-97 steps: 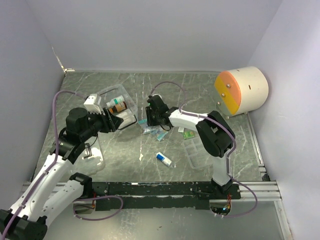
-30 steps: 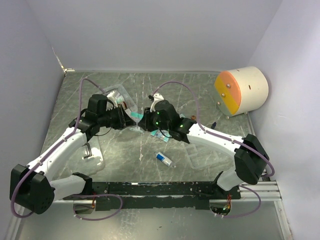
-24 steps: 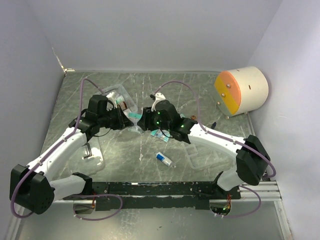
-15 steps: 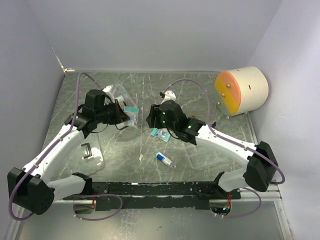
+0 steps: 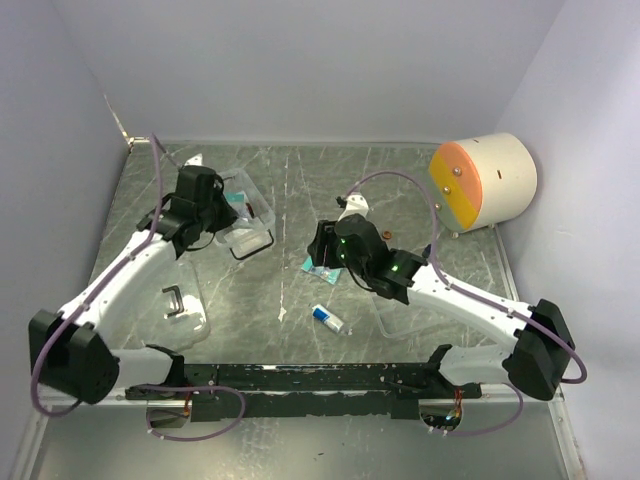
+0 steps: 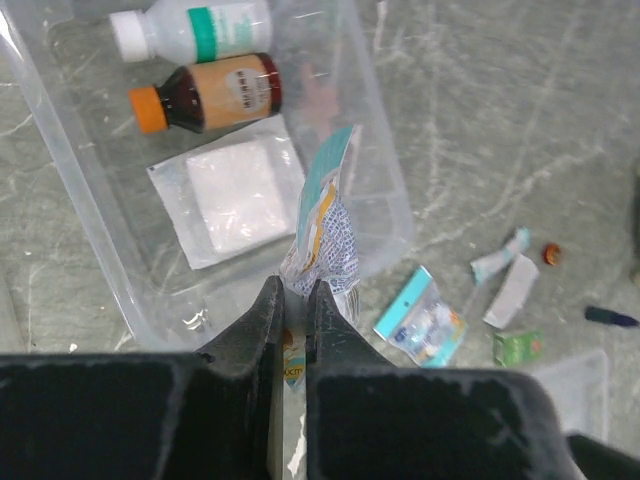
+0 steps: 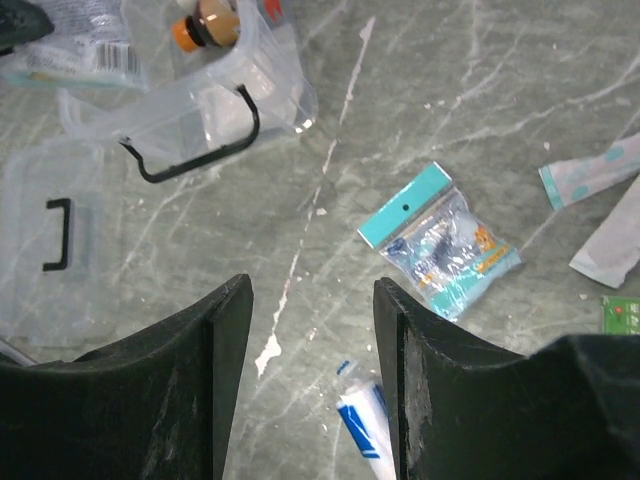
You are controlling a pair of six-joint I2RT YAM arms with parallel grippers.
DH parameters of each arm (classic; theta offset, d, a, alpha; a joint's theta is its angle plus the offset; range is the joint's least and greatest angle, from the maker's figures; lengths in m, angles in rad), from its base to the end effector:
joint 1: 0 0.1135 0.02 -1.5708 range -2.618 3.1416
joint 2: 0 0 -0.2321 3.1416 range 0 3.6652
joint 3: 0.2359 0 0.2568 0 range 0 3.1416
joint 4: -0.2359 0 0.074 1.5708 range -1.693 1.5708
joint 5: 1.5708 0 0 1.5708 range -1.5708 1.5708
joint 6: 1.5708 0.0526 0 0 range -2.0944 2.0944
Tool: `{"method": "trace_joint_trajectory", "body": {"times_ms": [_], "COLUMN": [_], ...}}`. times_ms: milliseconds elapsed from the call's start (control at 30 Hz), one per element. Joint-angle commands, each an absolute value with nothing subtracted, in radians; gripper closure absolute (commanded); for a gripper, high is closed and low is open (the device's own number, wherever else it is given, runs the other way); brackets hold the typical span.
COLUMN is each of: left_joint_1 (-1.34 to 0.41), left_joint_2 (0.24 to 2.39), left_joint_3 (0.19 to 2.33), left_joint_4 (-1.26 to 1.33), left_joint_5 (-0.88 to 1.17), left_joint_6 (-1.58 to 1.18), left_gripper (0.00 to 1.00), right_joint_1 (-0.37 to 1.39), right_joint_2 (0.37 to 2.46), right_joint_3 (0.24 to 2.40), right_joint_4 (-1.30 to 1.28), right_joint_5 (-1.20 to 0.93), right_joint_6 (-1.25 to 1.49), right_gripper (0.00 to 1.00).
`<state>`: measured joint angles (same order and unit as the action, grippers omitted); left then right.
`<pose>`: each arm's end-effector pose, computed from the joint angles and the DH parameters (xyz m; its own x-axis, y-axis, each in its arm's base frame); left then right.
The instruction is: Organize the medicine kit
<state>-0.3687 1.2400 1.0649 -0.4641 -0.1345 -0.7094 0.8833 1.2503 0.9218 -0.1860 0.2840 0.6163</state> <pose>0.2844 -0.1023 0.2734 -0.5895 -0.4642 -0.6611 -0.1676 0.8708 -0.4621 0.2087 0.2310 0.2488 -0.5942 0.1508 -0.7901 -0.2986 0.8708 0.3907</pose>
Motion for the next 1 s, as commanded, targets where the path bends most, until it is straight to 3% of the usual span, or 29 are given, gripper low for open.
{"method": "trace_joint_trajectory", "body": {"times_ms": [0, 300, 700, 967], "left_joint_1": [-0.358, -0.36, -0.356, -0.355], "left_joint_2": [1.357, 1.584, 1.68, 1.709], "left_joint_3": [1.116, 1.172, 1.148, 1.153], "left_joint_4": [-0.448, -0.41, -0.338, -0.359], "left_joint_5": [-0.23, -0.157, -0.119, -0.147], "left_joint_6": [-0.767, -0.831, -0.87, -0.847], "left_gripper": [0.89, 0.9, 0.87, 0.78], "right_joint_1": [0.879, 0.872, 0.854, 0.849], "right_joint_2": [1.203, 1.168, 1.133, 1.142], "right_joint_3": [0.882, 0.826, 0.781, 0.772], "right_joint_4": [-0.186, -0.186, -0.176, -0.165], "right_joint_5": [0.292, 0.259, 0.263, 0.253], "right_joint_6": [0.627, 0.611, 0.589, 0.599], "right_gripper": [0.48, 0.48, 0.48, 0.48]}}
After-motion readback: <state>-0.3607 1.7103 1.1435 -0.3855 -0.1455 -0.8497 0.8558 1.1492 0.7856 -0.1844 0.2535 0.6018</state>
